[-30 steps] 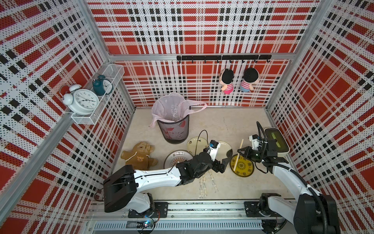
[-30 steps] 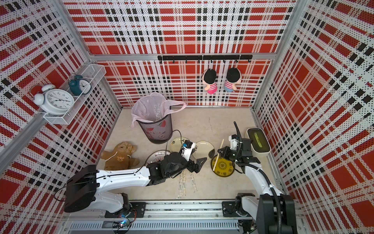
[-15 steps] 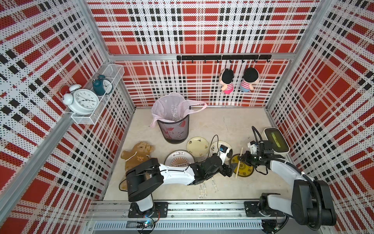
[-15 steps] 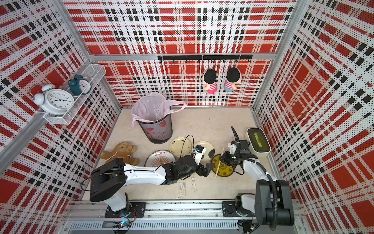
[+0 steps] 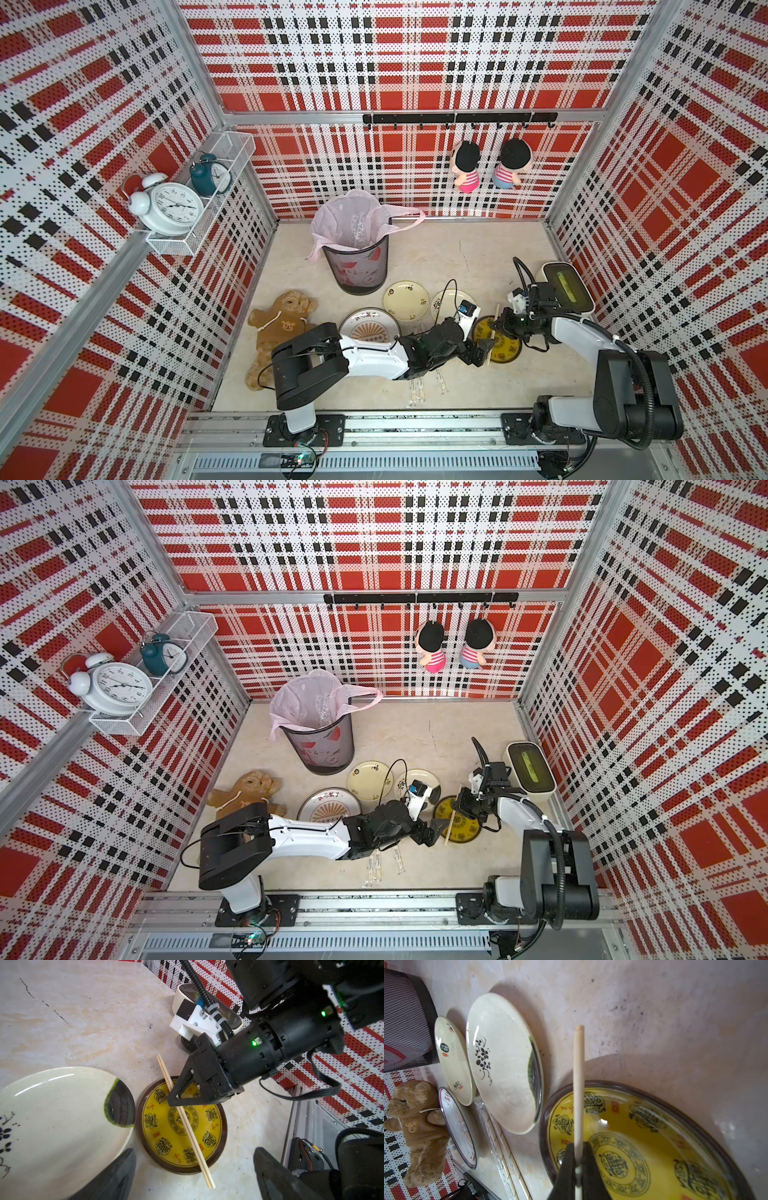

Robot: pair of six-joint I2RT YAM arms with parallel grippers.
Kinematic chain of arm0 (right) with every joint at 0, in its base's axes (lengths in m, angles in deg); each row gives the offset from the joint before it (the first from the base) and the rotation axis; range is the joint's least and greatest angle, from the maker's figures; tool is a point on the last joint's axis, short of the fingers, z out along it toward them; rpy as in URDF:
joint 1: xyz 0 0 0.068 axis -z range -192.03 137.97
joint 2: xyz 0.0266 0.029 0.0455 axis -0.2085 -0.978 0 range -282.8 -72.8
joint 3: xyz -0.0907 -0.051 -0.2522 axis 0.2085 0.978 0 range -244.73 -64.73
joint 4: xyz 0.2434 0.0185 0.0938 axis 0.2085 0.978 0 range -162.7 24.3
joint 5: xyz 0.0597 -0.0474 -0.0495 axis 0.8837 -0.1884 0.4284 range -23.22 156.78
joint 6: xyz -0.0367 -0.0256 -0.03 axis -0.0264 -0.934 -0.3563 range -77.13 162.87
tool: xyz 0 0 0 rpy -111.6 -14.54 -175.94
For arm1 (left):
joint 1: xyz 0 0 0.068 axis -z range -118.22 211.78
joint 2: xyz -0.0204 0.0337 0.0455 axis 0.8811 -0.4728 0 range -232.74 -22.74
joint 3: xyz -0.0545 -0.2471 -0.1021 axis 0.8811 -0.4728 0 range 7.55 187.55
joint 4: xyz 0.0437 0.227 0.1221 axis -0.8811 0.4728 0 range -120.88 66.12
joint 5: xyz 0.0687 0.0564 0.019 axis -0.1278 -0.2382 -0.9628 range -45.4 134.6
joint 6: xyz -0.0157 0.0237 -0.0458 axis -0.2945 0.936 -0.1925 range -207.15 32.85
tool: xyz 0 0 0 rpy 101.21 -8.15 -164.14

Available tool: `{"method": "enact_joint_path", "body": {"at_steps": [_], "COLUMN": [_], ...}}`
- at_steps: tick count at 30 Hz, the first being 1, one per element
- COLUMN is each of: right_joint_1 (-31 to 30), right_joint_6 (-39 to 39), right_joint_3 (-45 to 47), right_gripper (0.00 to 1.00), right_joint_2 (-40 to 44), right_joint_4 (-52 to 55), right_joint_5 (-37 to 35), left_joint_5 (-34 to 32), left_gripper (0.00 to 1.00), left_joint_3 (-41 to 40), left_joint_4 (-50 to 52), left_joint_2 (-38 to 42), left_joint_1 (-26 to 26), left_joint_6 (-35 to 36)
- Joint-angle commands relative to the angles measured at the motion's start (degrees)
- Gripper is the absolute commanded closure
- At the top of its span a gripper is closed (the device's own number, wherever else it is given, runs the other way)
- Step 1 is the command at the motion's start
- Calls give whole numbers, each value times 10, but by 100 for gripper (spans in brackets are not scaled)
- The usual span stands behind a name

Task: Remove the packaging of disposable chopsticks
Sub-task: Place the disposable chopsticks on the plate.

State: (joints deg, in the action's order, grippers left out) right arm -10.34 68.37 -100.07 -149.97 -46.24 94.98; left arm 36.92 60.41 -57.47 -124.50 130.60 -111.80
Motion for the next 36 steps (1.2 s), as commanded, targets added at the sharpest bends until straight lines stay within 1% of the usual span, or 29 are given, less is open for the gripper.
{"method": "enact_joint_path", "body": {"at_steps": [1, 4, 9, 13, 19, 26, 32, 36], "right_joint_1": [4, 4, 4, 4, 4, 4, 3, 3], "right_joint_6": [-14, -16, -16, -17, -17, -18, -19, -18], "right_joint_3": [-18, -22, -19, -20, -20, -20, -21, -20], "right_gripper": [100, 100, 96, 96, 90, 88, 81, 82], "right_joint_2": [-7, -11, -6, -15, -19, -21, -24, -26], "right_joint_4": [19, 22, 23, 23, 21, 20, 21, 21], "right_joint_5": [-20, -24, -34, -36, -41, -47, -54, -57], "left_joint_5": [9, 8, 9, 8, 8, 9, 16, 18], "left_gripper": [9, 9, 9, 8, 8, 8, 8, 8], "left_joint_3": [10, 10, 12, 8, 6, 1, -4, -6], "left_joint_4": [-10, -10, -10, -12, -14, -18, -24, -27], "left_joint_2": [-7, -10, -15, -12, -10, -9, -4, -2], "left_joint_1": [-2, -2, -2, -1, -1, -2, -2, -1], "left_joint_6": [-1, -2, -1, -1, -1, -1, -1, -1]}}
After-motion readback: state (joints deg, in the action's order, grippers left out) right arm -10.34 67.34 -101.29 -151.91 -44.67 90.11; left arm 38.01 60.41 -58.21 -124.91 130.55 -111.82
